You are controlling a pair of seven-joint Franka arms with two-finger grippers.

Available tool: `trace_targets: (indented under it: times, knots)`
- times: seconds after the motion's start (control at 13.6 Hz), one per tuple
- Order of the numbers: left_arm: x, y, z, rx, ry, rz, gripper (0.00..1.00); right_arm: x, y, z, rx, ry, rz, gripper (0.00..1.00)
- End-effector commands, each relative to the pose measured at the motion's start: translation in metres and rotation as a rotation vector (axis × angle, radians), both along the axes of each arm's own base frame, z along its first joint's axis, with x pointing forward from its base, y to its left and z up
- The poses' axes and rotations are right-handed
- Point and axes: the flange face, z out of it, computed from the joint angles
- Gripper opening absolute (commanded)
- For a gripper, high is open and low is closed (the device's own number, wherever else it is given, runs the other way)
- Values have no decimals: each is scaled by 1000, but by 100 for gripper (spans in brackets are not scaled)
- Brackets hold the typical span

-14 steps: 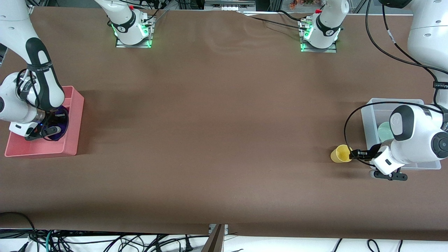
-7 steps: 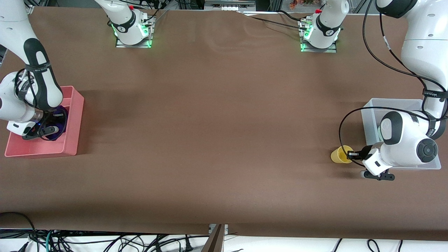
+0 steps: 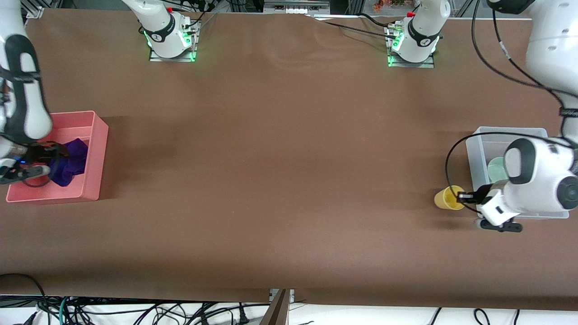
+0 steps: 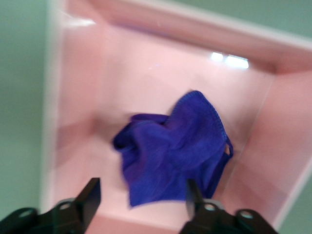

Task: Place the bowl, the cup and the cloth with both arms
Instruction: 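Drop the cloth into the pink bin while the left gripper grasps the cup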

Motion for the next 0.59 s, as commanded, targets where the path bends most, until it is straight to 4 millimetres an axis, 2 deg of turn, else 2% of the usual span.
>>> trace_targets:
  times: [0.0, 0.15, 0.22, 0.29, 0.44, 0.51]
  knots:
    - [-16, 25, 72, 27, 83, -46, 0, 21, 44, 72, 50, -15, -9, 100]
    - [-30, 67, 93, 99, 93, -164, 0, 27, 88, 104, 48, -29, -74, 100]
    - [-39, 102, 91, 90, 99, -184, 0, 30, 112, 122, 46, -39, -90, 100]
    - [-47, 130, 85, 68, 106, -220, 0, 31, 135, 134, 48, -32, -108, 100]
    - [-68, 175, 50, 41, 111, -267, 0, 27, 180, 165, 36, -51, -172, 100]
    - [-78, 187, 26, 34, 91, -279, 0, 24, 199, 179, 35, -67, -183, 100]
